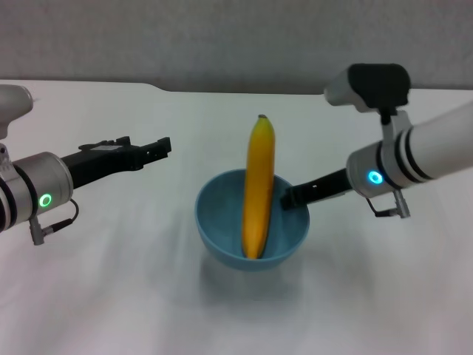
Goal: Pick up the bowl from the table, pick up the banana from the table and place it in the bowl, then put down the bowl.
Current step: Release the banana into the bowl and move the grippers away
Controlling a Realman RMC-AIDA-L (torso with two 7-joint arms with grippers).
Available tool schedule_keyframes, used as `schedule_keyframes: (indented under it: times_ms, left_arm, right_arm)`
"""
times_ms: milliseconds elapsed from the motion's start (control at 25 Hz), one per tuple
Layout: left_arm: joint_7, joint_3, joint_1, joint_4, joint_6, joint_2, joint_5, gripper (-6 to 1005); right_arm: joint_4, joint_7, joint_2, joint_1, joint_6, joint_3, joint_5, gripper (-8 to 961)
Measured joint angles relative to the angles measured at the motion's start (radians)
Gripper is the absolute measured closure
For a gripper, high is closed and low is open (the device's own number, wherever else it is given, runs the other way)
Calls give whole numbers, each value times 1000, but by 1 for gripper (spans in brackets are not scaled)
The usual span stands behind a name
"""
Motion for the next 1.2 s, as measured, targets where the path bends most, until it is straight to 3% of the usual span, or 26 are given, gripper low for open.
schedule_keyframes:
  times_ms: [160,320,1200]
  left_arm:
    - [-3,3,-2,0,8,0,5,114]
    - [-3,4,-1,2,12,-2,7,114]
    - [-4,1,12,16,12,-1,-1,115]
  right_arm:
    - [-82,3,2,74,-7,-3,-10,921]
    - [-105,7,6,92,-11,-18,-18,921]
    - [-126,8,12,23,-40,-38,-35,895]
